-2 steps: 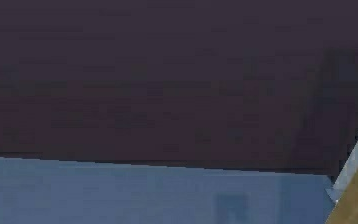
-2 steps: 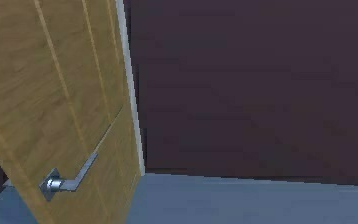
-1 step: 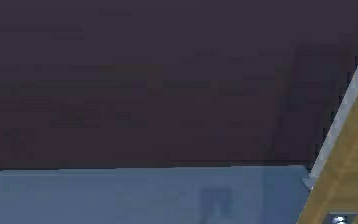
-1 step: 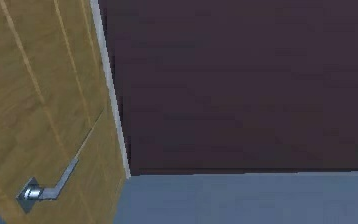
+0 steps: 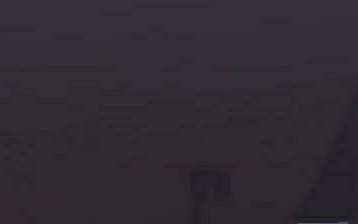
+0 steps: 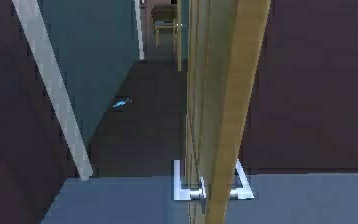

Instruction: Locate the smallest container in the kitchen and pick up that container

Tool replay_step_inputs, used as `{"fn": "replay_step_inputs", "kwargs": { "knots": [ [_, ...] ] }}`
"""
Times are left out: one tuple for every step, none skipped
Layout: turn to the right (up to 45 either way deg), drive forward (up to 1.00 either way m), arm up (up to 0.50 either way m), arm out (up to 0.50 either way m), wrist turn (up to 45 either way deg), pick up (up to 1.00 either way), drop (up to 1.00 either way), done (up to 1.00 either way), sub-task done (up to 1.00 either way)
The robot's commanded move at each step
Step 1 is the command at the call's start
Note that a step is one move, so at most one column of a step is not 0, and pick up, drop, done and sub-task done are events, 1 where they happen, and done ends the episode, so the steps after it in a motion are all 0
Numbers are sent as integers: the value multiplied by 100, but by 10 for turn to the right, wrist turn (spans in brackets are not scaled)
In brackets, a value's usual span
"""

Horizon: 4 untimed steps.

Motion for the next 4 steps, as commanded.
{"fn": "replay_step_inputs", "kwargs": {
  "knots": [
    [420, 0, 0, 0, 0, 0, 0, 0, 0],
    [0, 45, 0, 0, 0, 0, 0, 0, 0],
    [420, 0, 0, 0, 0, 0, 0, 0, 0],
    [0, 100, 0, 0, 0, 0, 0, 0, 0]
  ]
}}
